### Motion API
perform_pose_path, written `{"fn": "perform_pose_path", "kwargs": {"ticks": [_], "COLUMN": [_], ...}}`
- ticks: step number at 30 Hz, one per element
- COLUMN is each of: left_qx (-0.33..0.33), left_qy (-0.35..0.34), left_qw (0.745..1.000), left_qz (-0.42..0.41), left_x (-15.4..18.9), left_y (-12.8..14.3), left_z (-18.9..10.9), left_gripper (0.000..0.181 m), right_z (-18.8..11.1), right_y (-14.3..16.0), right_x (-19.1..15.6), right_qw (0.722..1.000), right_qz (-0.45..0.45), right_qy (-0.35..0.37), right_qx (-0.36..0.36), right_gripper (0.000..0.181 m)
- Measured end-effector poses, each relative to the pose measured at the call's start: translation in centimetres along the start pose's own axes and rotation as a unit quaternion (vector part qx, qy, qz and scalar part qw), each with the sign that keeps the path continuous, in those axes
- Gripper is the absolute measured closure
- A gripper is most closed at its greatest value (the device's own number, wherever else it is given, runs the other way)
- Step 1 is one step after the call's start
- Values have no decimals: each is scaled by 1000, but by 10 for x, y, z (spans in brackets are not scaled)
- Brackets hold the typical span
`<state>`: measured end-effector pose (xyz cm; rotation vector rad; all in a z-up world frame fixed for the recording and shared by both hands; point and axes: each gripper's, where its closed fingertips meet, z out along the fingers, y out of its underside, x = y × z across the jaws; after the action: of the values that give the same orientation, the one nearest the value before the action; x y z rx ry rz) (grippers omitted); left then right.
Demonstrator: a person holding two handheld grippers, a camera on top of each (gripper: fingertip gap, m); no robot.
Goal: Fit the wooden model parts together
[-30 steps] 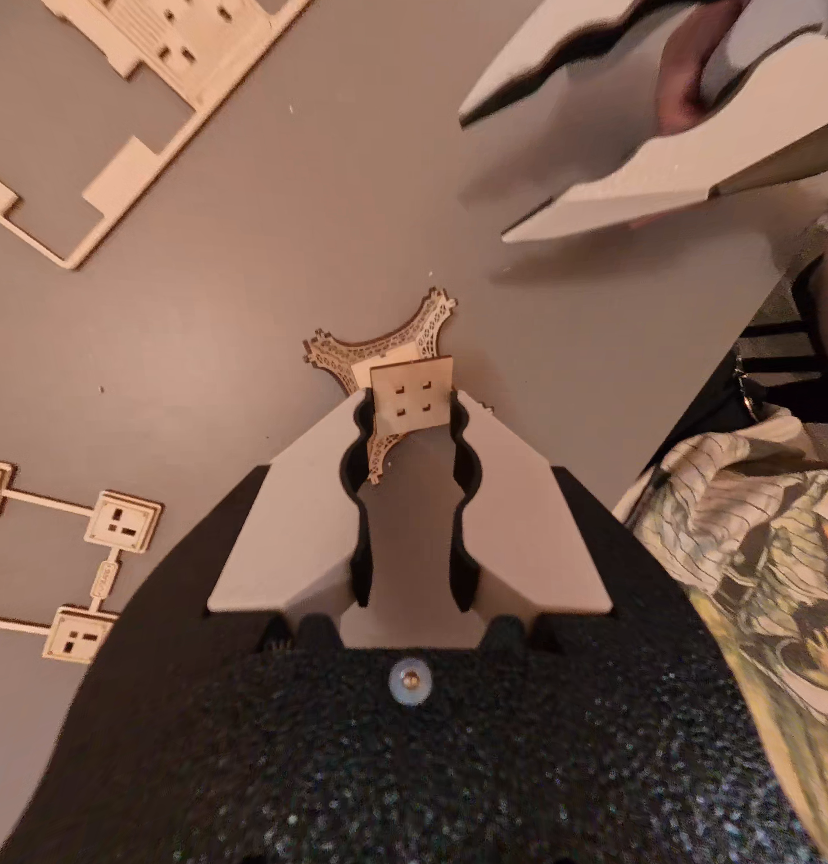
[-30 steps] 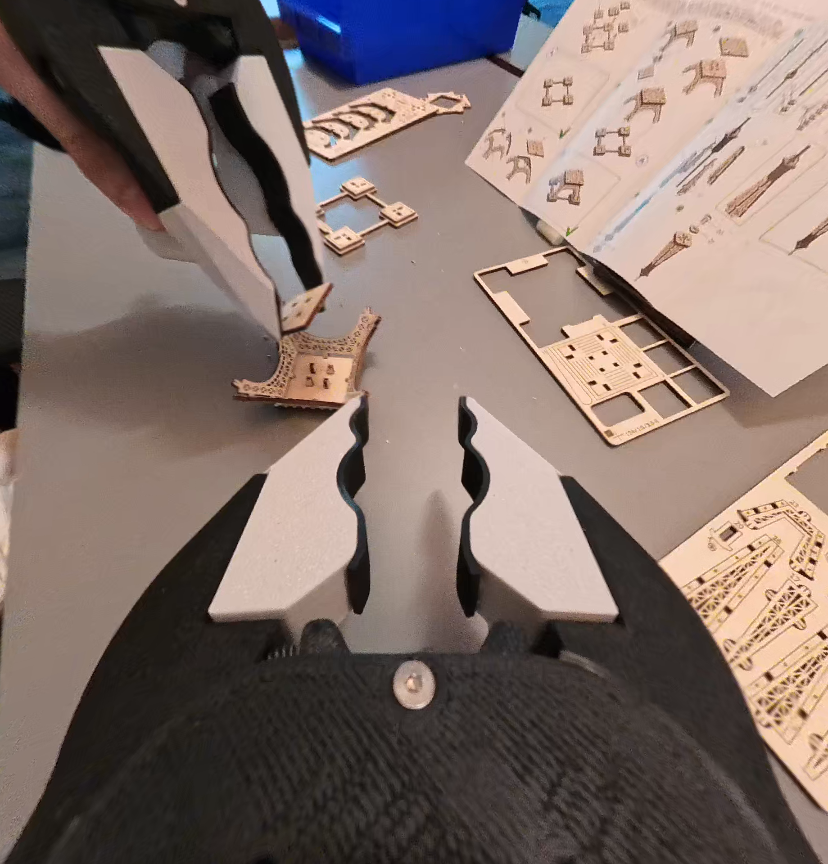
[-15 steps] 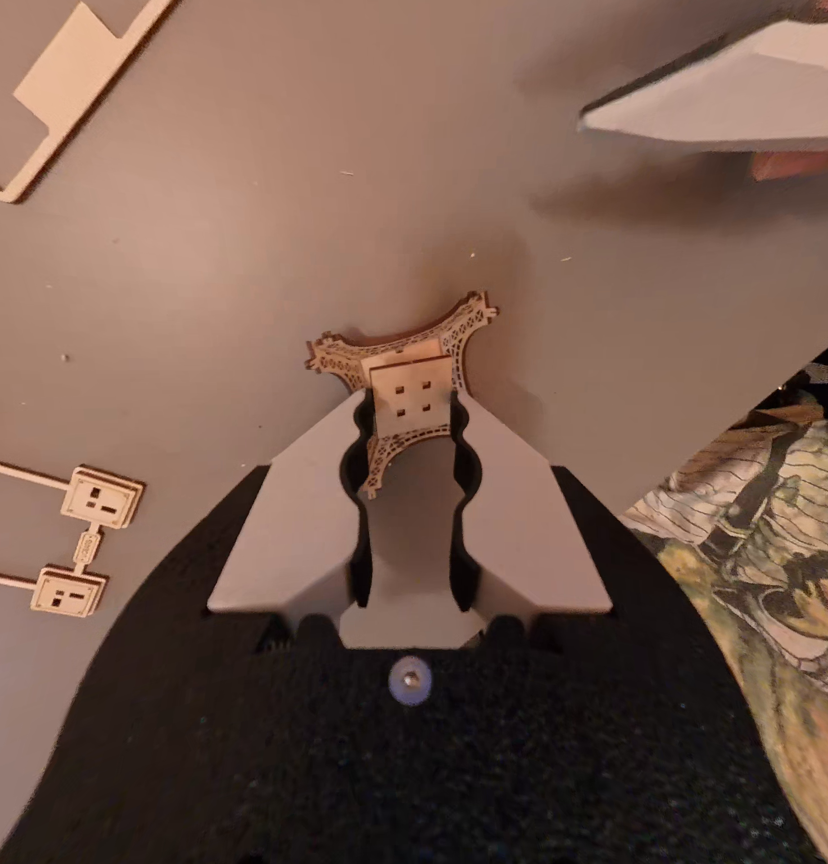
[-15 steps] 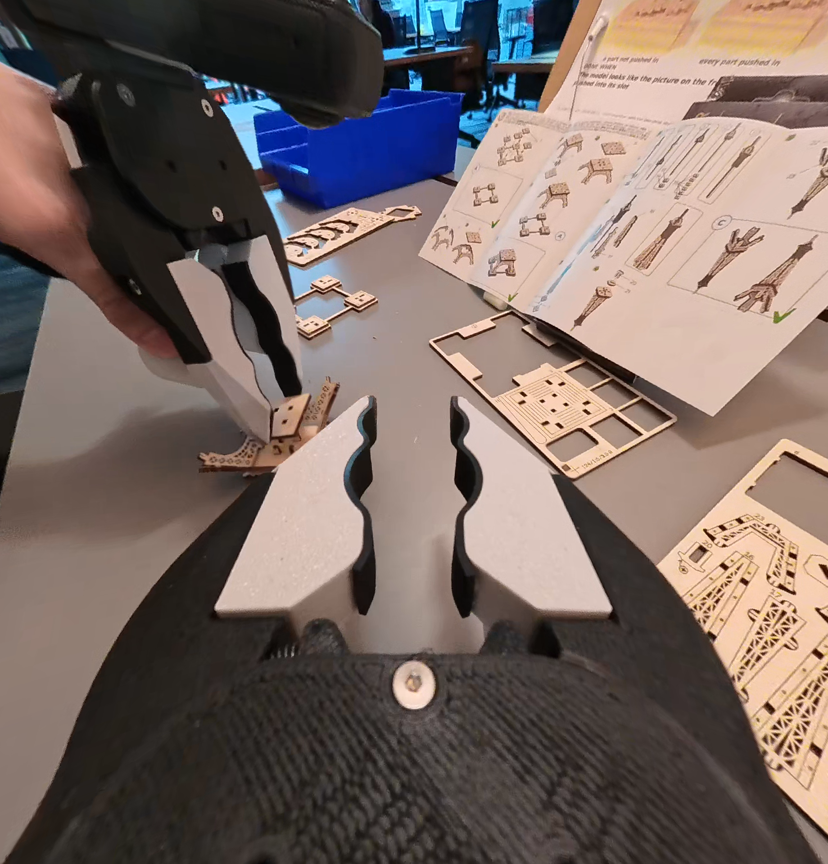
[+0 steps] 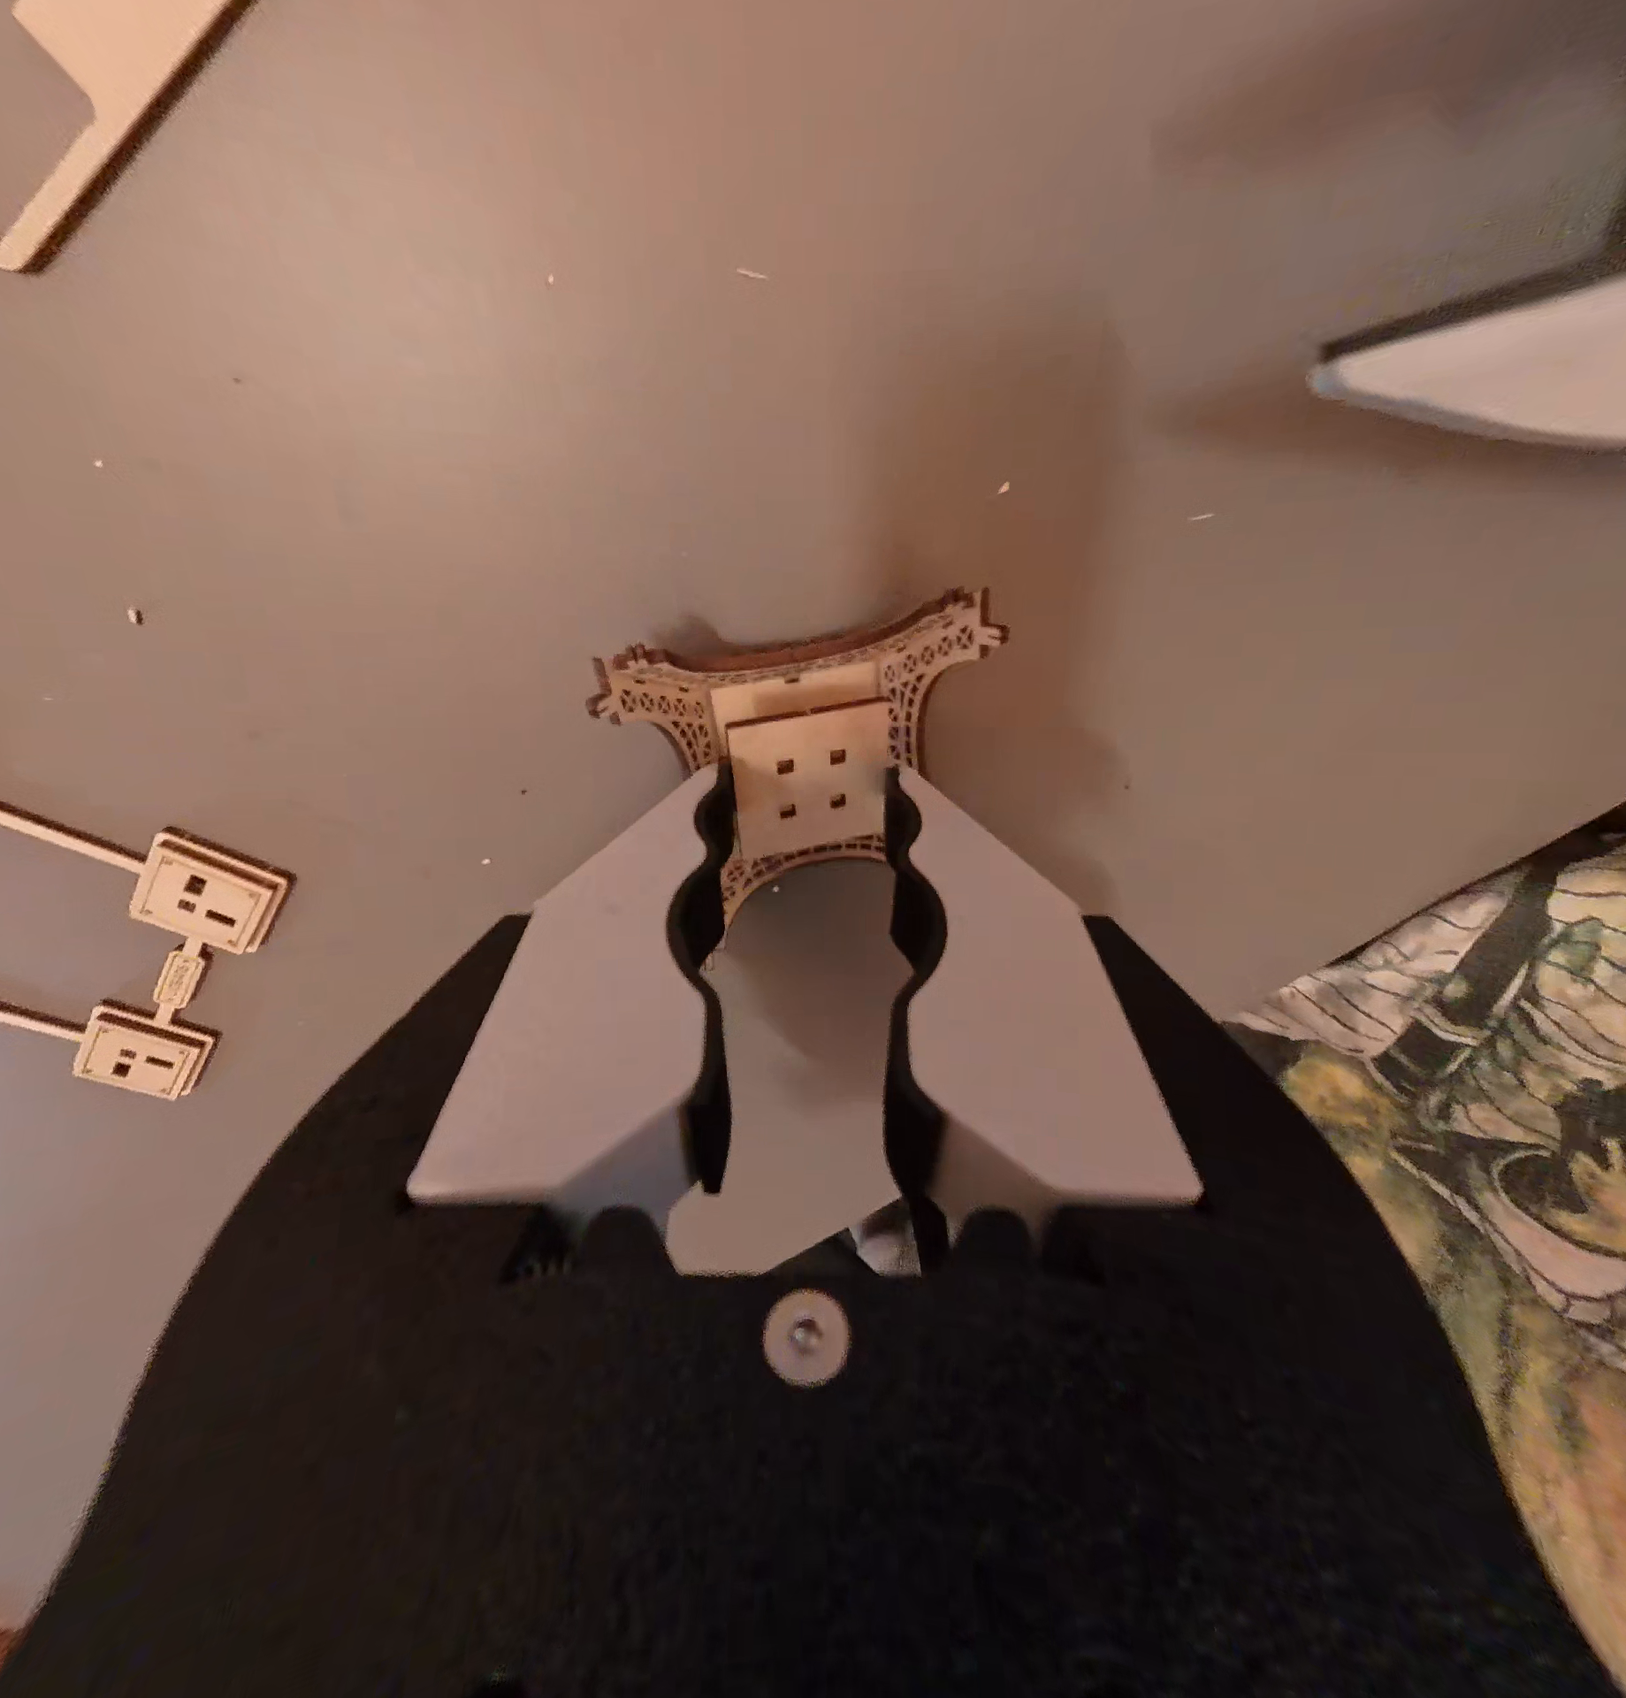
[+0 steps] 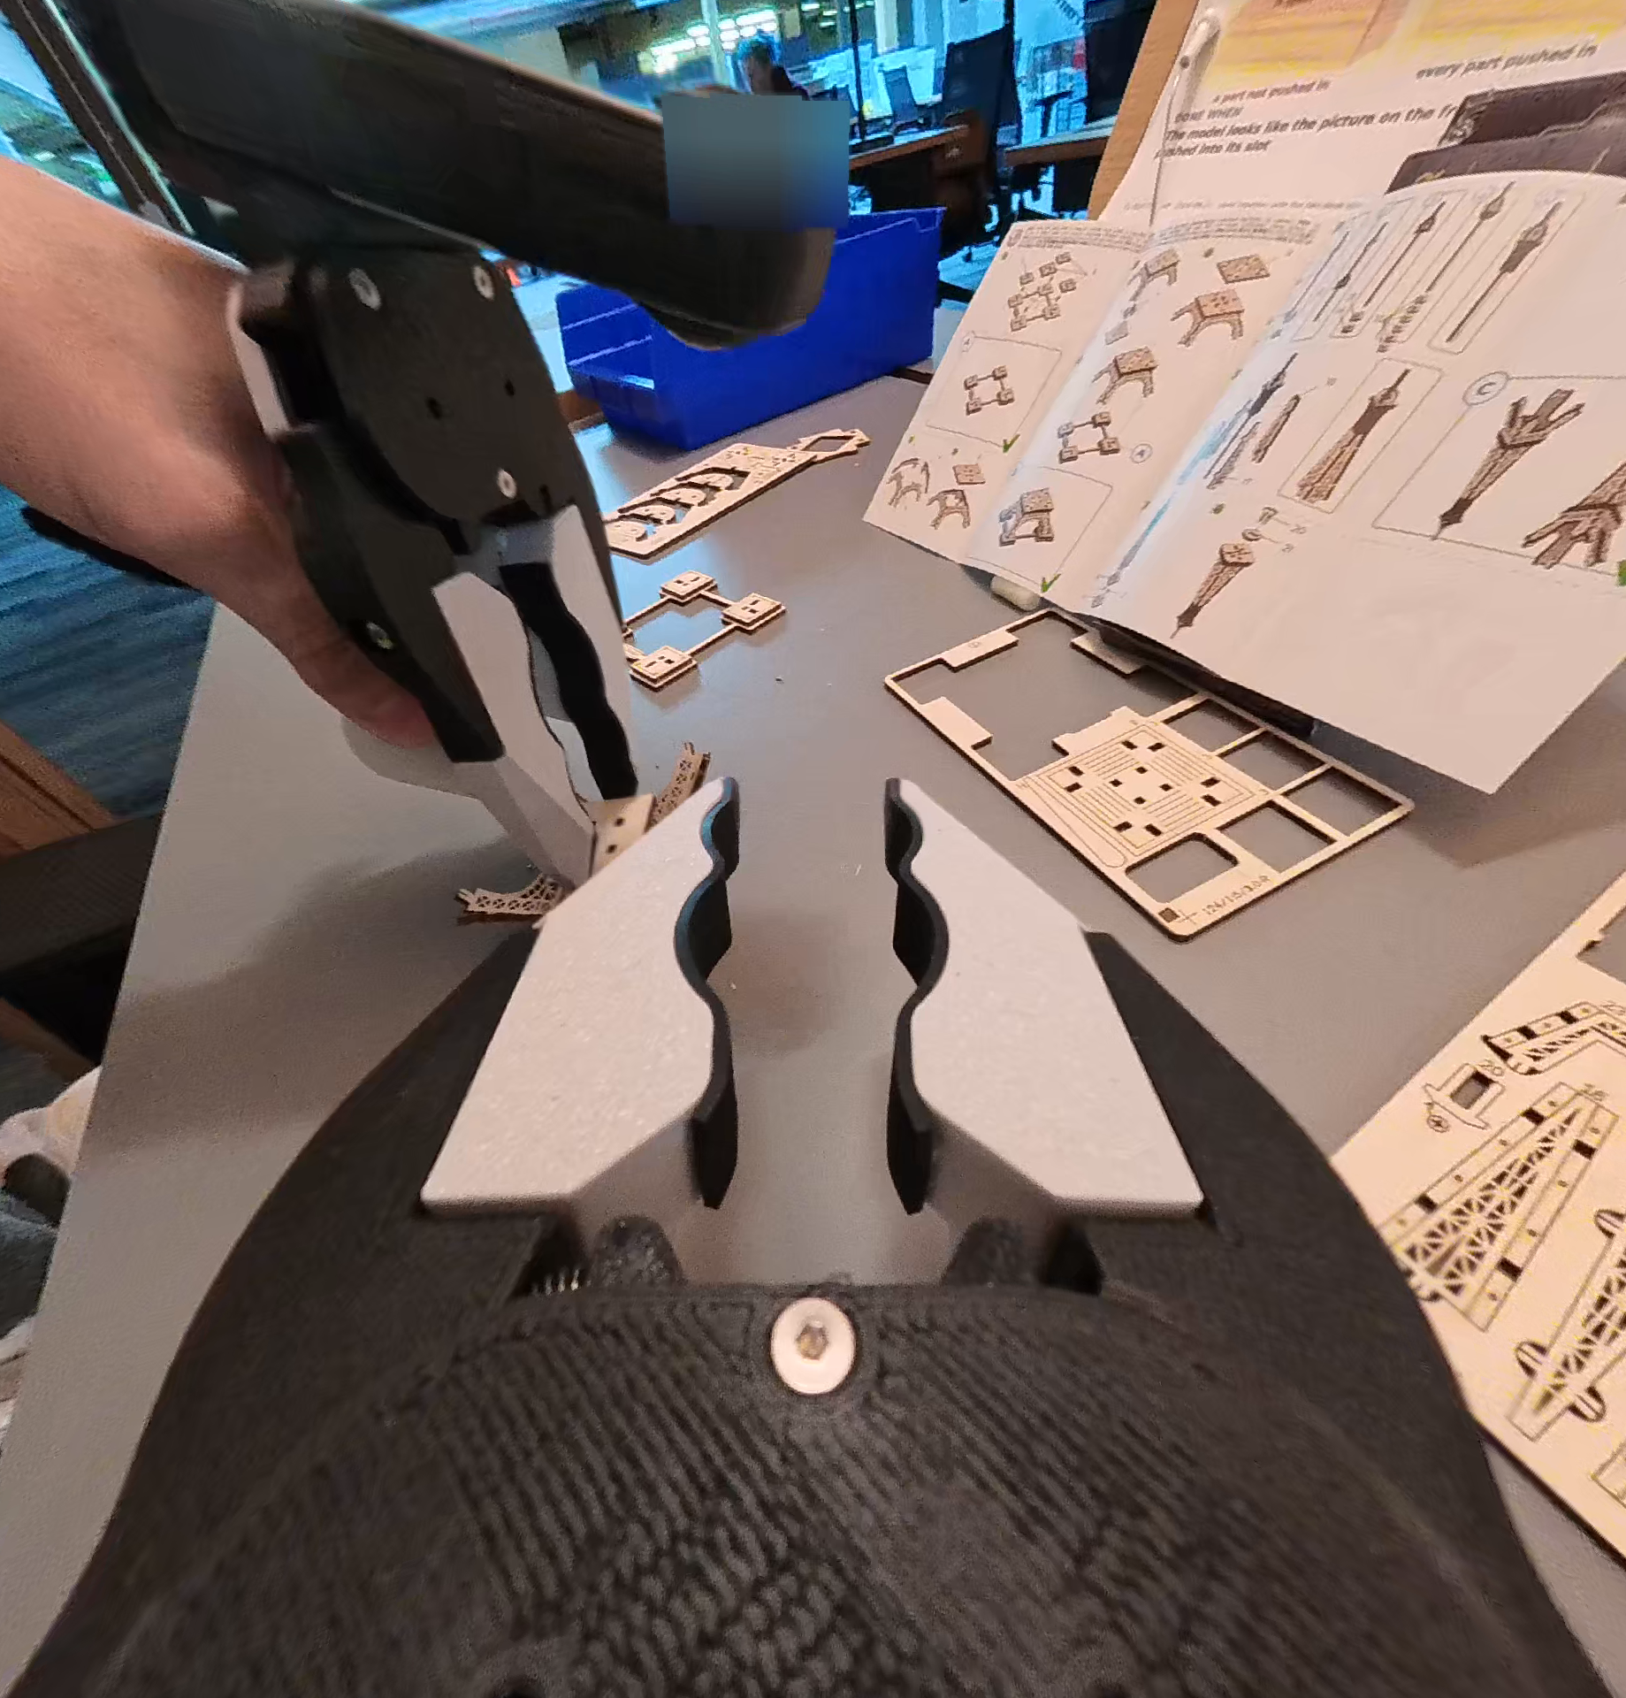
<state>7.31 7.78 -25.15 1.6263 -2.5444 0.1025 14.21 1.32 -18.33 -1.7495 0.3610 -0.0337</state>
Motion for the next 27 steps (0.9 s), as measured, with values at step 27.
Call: {"fn": "perform_pose_path", "kwargs": {"ticks": [27], "left_qx": [44], "left_qy": [-51], "left_qw": [998], "left_qz": [11], "left_x": [-9], "left_y": [5], "left_z": [-16], "left_gripper": [144], "right_z": [-2], "right_y": [-2], "right_x": [-11], "right_qw": [999], "right_qz": [23], "right_qy": [-48], "right_qx": [9], "right_gripper": [154]}}
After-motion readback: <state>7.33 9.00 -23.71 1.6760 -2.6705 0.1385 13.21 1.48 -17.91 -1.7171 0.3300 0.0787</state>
